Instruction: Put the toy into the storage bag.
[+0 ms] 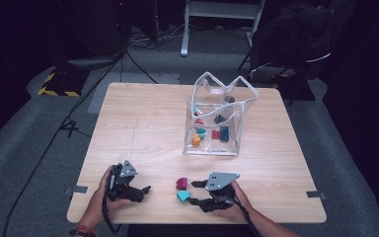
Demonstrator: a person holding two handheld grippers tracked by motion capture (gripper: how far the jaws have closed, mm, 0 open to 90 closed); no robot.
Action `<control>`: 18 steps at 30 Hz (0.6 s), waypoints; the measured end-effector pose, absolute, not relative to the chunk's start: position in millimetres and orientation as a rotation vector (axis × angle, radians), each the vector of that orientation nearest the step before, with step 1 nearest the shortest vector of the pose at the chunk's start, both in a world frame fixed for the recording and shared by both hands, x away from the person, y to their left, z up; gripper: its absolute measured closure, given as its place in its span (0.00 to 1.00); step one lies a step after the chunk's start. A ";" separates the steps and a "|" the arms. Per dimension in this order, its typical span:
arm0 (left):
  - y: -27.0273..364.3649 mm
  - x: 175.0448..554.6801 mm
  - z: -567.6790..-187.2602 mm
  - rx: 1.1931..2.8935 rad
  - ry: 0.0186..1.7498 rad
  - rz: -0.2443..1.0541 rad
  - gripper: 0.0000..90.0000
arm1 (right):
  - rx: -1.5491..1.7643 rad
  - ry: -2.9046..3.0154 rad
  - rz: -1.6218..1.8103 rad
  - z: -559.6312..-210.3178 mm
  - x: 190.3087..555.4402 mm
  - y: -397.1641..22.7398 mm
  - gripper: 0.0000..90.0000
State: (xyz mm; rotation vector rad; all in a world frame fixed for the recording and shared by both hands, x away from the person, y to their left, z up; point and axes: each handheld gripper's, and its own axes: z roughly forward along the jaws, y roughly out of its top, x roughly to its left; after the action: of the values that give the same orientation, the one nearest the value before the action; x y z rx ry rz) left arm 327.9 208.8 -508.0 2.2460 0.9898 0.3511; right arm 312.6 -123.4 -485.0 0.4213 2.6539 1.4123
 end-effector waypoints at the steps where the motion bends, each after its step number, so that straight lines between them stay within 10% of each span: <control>1: 208.8 327.9 -508.0 2.246 0.990 0.351 0.01 | 0.414 2.662 1.412 -486.5 312.1 -122.1 0.49; 18: 208.9 328.0 -508.0 2.246 0.989 0.351 0.01 | 0.427 2.684 1.324 -502.4 311.7 -96.5 0.53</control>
State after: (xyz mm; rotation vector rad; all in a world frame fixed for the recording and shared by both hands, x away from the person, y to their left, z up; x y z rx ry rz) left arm 328.0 208.9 -508.0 2.2460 0.9892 0.3512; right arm 311.7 -96.5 -502.4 0.4273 2.6844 1.3238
